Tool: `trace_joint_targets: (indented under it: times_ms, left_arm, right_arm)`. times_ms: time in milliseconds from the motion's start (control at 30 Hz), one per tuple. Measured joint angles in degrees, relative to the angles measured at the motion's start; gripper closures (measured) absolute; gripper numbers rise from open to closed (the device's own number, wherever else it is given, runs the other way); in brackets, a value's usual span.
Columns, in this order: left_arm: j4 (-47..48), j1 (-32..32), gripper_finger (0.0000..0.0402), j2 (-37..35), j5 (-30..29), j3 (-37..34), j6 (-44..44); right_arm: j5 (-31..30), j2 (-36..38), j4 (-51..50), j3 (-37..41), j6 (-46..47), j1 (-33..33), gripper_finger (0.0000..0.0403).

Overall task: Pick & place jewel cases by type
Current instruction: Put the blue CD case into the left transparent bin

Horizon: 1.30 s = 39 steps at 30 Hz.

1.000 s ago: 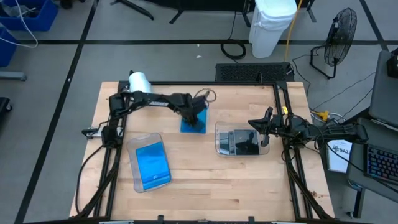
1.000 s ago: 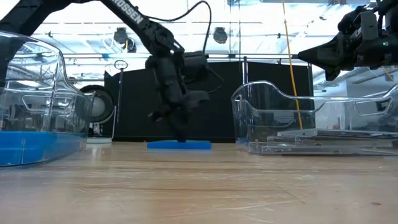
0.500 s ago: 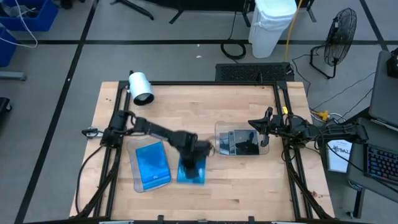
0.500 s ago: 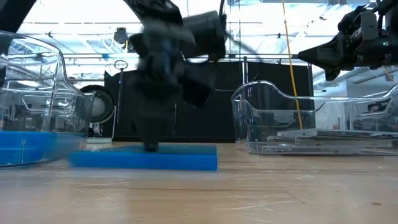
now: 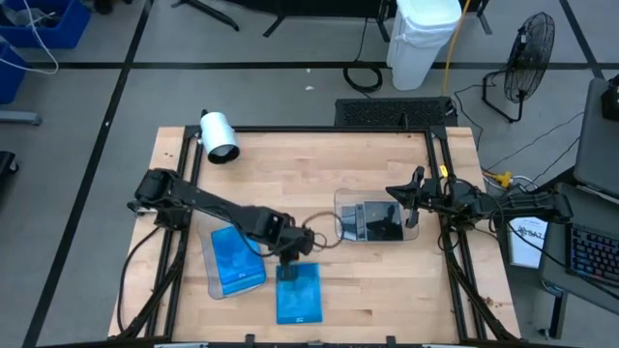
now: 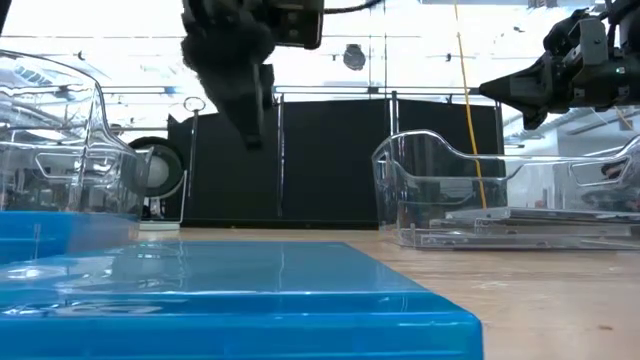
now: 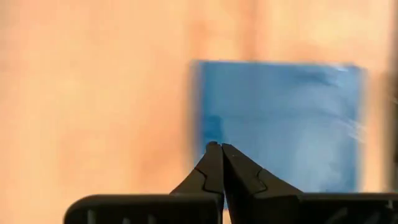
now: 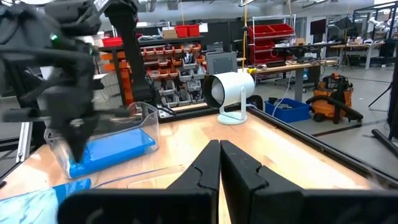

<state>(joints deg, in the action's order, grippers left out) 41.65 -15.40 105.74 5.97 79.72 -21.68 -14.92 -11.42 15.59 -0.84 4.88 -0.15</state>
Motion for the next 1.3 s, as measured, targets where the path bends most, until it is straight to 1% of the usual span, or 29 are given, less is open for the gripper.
trace_joint_targets:
  times_ms: [33,100,167,233,333,433,533,667,800,900,1000,1100,1200,1300]
  left_arm:
    - [1.3,0.6,0.0398,-0.4,-2.2,0.0,-1.1]
    - [3.9,2.1,0.0397,-0.4,-3.7,-0.2,-2.7]
    - [3.6,3.4,0.0398,0.2,-4.0,-1.7,-3.6]
    - [2.8,4.4,0.0398,1.3,-3.0,-3.6,-5.3]
    - [1.1,5.0,0.0398,2.8,0.9,-6.3,-7.6]
    - [-1.8,4.6,0.0399,3.8,6.6,-8.2,-8.9]
    - [-4.8,3.8,0.0388,3.9,11.4,-9.3,-9.1]
    - [-8.7,2.6,0.0369,3.9,14.3,-9.6,-8.1]
    - [-9.2,2.6,0.0356,3.9,17.3,-9.6,-7.1]
    - [-9.2,2.9,0.0354,3.9,17.2,-9.6,-7.1]
    - [-9.1,3.1,0.0353,3.9,14.9,-9.6,-7.3]
    - [-9.2,3.4,0.0351,3.9,14.9,-9.6,-7.5]
    - [-9.4,3.4,0.0335,3.8,14.9,-9.6,-7.5]
    - [-9.4,3.3,0.0305,3.8,14.1,-9.7,-7.5]
  right_arm:
    - [0.0,0.0,0.0,0.0,0.0,0.0,0.0399]
    - [0.0,0.0,0.0,0.0,0.0,0.0,0.0398]
    - [0.0,0.0,0.0,0.0,0.0,0.0,0.0399]
    - [0.0,0.0,0.0,0.0,0.0,0.0,0.0399]
    - [0.0,0.0,0.0,0.0,0.0,0.0,0.0399]
    - [0.0,0.0,0.0,0.0,0.0,0.0,0.0399]
    - [0.0,0.0,0.0,0.0,0.0,0.0,0.0399]
    - [0.0,0.0,0.0,0.0,0.0,0.0,0.0399]
    - [0.0,0.0,0.0,0.0,0.0,0.0,0.0399]
    - [0.0,0.0,0.0,0.0,0.0,0.0,0.0399]
    - [0.0,0.0,0.0,0.0,0.0,0.0,0.0399]
    - [0.0,0.0,0.0,0.0,0.0,0.0,0.0399]
    - [0.0,0.0,0.0,0.0,0.0,0.0,0.0398]
    - [0.0,0.0,0.0,0.0,0.0,0.0,0.0399]
